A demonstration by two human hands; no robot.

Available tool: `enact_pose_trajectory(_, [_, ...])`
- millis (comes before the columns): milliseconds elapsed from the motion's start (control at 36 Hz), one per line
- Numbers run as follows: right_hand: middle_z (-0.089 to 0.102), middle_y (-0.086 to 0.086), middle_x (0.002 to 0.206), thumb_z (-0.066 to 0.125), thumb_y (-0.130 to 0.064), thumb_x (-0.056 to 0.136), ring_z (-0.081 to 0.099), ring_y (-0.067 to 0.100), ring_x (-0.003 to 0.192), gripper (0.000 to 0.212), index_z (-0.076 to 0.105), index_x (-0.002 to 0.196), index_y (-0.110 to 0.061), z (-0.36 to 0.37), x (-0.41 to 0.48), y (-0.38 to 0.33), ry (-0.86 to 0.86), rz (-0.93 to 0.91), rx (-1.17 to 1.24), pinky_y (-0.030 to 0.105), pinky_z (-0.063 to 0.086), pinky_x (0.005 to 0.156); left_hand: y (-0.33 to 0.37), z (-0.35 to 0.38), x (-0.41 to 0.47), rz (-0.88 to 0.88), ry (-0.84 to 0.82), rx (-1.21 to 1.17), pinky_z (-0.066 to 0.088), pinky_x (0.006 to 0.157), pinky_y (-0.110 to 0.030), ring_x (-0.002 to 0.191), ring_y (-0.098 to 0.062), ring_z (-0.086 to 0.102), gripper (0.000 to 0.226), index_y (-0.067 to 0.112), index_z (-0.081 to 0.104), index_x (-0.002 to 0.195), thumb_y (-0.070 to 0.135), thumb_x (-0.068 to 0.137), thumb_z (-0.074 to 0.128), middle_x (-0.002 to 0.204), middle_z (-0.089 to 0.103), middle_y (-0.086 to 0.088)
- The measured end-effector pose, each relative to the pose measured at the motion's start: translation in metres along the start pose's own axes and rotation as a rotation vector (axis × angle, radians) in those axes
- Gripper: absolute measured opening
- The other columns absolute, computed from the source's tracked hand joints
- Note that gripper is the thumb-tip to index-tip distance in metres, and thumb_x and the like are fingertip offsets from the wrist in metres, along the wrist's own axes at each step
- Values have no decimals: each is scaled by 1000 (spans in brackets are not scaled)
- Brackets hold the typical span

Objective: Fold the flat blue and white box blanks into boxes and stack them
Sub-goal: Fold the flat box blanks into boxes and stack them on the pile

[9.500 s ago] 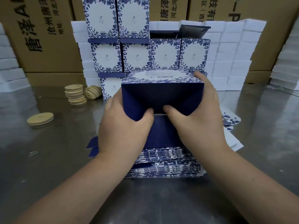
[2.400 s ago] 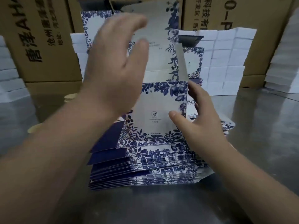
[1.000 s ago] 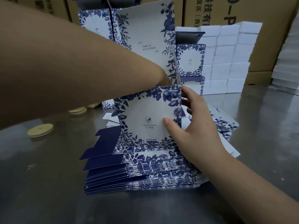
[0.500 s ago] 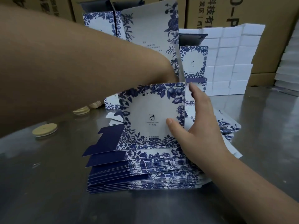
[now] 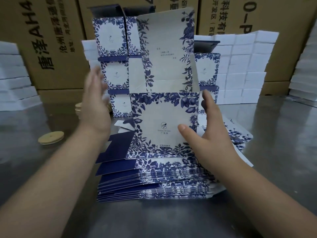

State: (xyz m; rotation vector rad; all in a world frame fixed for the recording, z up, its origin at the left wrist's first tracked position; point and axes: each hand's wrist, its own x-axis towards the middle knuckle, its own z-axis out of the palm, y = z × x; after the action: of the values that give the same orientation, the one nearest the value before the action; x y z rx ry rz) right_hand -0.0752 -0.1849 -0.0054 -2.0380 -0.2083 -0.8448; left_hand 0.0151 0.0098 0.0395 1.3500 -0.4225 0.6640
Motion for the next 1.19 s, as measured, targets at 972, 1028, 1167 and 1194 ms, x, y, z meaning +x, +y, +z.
enact_pose_trajectory(972, [32, -6, 152, 50, -60, 77, 33, 12, 138, 84, 16, 149, -33, -6, 11, -1, -46, -153, 186, 50, 33, 109, -4, 4, -47, 215, -536, 146, 31, 111, -33, 134, -9, 36, 71, 46, 16, 135, 44, 76, 55, 148, 33, -2])
enact_pose_trajectory(1028, [35, -7, 150, 49, -61, 78, 35, 11, 137, 74, 22, 144, -41, -6, 11, -2, -52, -155, 205, 50, 34, 108, -5, 2, -47, 179, -547, 162, 30, 112, -43, 135, -10, 36, 65, 51, 23, 131, 47, 75, 54, 148, 34, -2])
enact_pose_trajectory(1167, [38, -16, 144, 38, -57, 81, 34, -1, 133, 49, 31, 128, -49, -6, 13, -1, -29, -175, 187, 25, 29, 109, -6, 2, -47, 203, -547, 162, 29, 107, -20, 130, 0, 36, 49, 44, 34, 124, 48, 77, 49, 141, 36, 13])
enact_pose_trajectory(1194, [37, -19, 142, 34, -57, 82, 33, -4, 131, 48, 33, 129, -46, -5, 13, 0, -23, -179, 169, 18, 28, 107, -6, 2, -47, 199, -545, 147, 27, 107, -18, 131, 3, 34, 46, 42, 37, 122, 48, 77, 48, 139, 35, 17])
